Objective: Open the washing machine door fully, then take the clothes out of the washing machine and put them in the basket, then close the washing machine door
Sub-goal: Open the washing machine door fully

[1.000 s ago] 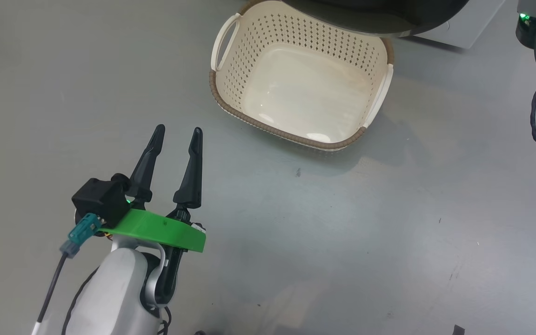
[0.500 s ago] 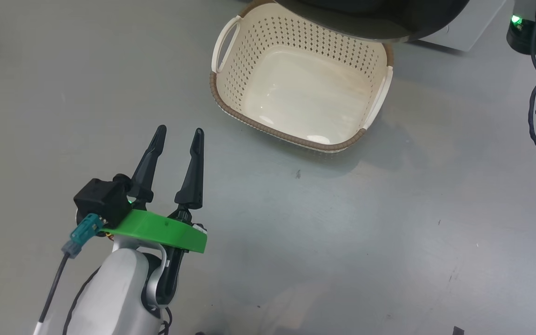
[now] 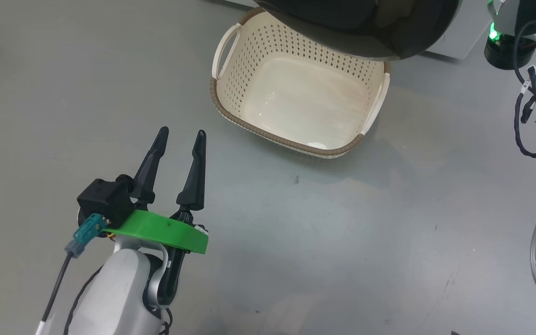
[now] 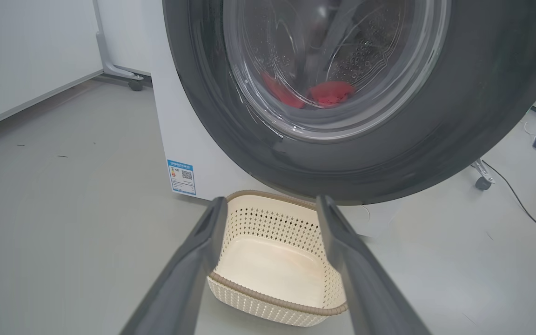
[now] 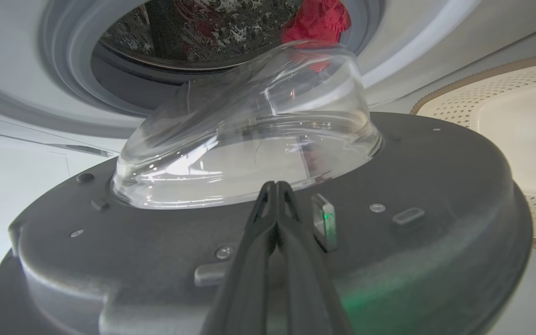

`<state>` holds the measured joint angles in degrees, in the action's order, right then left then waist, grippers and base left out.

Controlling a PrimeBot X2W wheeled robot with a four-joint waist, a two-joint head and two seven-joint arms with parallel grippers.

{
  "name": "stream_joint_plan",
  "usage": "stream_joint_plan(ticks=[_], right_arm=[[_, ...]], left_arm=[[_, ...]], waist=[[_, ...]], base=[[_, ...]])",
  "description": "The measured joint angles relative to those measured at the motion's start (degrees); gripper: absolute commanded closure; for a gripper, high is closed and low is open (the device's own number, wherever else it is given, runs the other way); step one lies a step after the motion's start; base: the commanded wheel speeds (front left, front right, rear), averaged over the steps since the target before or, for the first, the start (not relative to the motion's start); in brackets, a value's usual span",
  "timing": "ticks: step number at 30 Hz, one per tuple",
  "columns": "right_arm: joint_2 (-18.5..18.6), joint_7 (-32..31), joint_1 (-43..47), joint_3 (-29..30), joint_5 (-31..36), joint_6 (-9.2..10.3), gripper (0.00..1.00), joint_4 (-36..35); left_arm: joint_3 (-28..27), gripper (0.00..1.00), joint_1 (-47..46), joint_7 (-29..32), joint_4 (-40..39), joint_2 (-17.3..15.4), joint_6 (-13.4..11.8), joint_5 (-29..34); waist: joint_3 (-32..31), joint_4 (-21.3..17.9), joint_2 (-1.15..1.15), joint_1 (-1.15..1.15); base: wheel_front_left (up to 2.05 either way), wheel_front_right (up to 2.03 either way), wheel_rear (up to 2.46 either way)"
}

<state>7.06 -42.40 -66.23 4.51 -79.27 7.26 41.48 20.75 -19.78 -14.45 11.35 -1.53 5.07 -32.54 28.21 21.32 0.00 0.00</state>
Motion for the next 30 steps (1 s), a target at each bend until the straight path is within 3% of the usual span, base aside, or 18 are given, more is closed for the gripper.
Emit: stream_joint_plan(ticks=[30], right_arm=[[-2.55,-4.15,7.36,-3.01,-5.9,0.03,1.0,2.65]], left_arm=[[-0.12,0.0,1.19,0.0,1.13,-0.01,-0.56,1.4]], waist=[[-5.88,-0.41,0.0,0.0]], base=[[0.0,0.0,0.0]])
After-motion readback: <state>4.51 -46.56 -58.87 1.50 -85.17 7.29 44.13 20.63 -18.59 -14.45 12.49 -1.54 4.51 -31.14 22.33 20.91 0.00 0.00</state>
